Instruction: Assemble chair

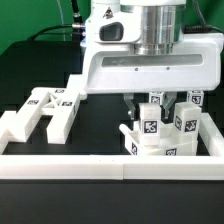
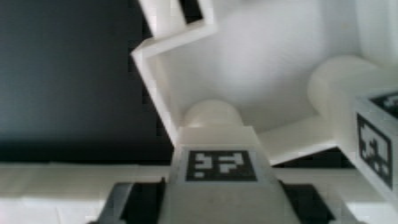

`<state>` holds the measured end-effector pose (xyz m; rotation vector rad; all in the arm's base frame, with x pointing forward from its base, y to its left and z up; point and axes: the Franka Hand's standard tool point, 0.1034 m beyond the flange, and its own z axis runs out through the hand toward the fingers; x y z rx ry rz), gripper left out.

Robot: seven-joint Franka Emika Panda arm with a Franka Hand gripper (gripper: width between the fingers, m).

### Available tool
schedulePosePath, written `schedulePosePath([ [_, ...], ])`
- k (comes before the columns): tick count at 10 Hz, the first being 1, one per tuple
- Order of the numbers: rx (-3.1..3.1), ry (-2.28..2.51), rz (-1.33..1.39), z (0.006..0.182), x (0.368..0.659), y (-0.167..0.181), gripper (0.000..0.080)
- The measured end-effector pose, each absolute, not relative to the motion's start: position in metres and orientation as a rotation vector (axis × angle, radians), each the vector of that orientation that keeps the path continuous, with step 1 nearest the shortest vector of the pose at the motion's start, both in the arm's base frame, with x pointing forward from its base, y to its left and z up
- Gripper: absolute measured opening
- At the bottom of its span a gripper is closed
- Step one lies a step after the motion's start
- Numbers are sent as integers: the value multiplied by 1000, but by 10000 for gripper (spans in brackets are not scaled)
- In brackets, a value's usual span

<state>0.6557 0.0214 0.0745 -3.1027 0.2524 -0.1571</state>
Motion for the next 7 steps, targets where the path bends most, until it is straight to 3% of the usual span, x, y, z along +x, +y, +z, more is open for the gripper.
schedulePosePath([
  [6,-2956,882,-147,74,656,29,291],
  [7,-2965,857,-147,74,656,29,392],
])
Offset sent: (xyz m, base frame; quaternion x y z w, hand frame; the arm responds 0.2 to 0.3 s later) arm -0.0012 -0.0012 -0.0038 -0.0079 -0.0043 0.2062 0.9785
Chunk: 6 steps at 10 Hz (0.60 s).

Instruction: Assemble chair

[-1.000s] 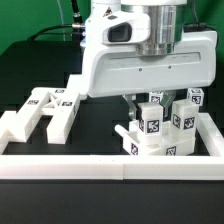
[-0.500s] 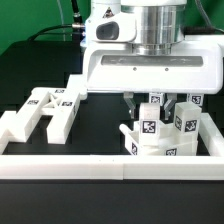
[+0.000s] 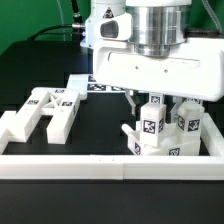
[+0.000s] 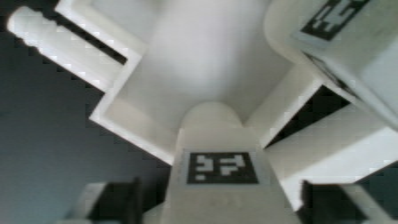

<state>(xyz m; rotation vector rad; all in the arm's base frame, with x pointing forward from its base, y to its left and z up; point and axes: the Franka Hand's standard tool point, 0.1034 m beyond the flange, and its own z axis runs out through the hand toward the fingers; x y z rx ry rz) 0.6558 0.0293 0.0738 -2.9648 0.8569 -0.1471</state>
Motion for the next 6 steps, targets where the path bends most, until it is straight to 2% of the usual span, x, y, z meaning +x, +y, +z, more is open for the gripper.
schedulePosePath([
  [1,-2981,805,-148,74,656,29,578],
  [2,-2993,768,-149,74,656,29,578],
  [3,-3014,696,-152,74,656,29,633],
  [6,-3111,215,-166,76,657,27,647],
])
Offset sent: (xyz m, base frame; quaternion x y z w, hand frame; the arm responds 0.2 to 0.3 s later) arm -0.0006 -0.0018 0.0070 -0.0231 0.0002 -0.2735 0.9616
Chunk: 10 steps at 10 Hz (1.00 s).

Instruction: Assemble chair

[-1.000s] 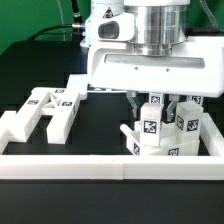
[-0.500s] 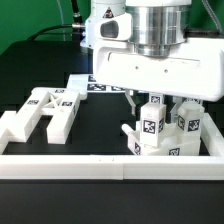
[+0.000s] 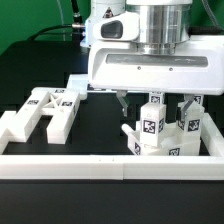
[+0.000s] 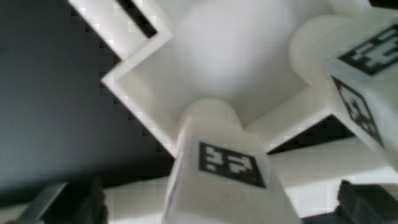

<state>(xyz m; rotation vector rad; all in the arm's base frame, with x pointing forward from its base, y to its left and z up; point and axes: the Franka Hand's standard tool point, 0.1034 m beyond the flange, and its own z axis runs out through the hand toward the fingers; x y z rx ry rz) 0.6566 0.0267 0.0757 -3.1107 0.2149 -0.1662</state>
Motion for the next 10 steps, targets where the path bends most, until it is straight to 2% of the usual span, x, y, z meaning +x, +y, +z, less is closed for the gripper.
schedulePosePath([
  [10,-3080,-888,-148,76,657,24,648],
])
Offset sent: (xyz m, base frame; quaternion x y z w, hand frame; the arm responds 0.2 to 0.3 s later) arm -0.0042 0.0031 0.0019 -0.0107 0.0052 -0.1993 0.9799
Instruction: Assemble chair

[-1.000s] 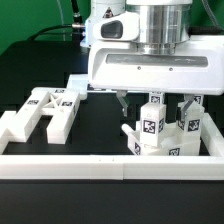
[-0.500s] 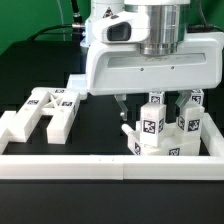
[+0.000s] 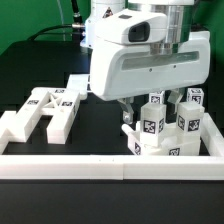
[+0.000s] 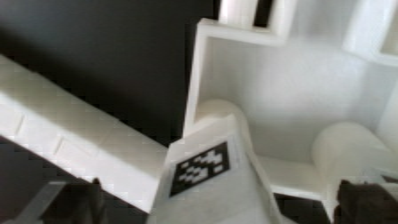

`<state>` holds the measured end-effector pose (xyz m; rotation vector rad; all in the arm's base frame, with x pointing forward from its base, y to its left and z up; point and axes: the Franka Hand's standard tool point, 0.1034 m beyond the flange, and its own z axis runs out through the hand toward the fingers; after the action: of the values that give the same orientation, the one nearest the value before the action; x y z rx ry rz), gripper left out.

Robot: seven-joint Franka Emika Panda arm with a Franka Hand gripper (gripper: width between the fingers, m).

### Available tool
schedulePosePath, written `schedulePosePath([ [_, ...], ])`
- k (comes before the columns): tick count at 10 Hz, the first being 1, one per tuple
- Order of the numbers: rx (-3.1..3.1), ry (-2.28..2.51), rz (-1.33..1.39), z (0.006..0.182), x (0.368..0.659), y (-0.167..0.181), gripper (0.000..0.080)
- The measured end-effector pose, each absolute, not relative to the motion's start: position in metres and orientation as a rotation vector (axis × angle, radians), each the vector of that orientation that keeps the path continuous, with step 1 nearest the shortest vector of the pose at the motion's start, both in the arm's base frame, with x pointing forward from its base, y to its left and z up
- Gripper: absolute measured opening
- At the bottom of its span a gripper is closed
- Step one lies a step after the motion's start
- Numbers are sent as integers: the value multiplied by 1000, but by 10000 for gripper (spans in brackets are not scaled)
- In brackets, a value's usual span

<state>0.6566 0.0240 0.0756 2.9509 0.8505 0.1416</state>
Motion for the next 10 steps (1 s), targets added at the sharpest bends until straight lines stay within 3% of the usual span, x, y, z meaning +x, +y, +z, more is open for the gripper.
schedulePosePath([
  [2,2924,916,135,75,656,25,648],
  [4,2925,913,133,74,656,25,399],
  [5,2925,913,133,74,656,24,399],
  [6,2931,896,134,74,656,24,288],
  [10,3036,533,148,74,656,25,288],
])
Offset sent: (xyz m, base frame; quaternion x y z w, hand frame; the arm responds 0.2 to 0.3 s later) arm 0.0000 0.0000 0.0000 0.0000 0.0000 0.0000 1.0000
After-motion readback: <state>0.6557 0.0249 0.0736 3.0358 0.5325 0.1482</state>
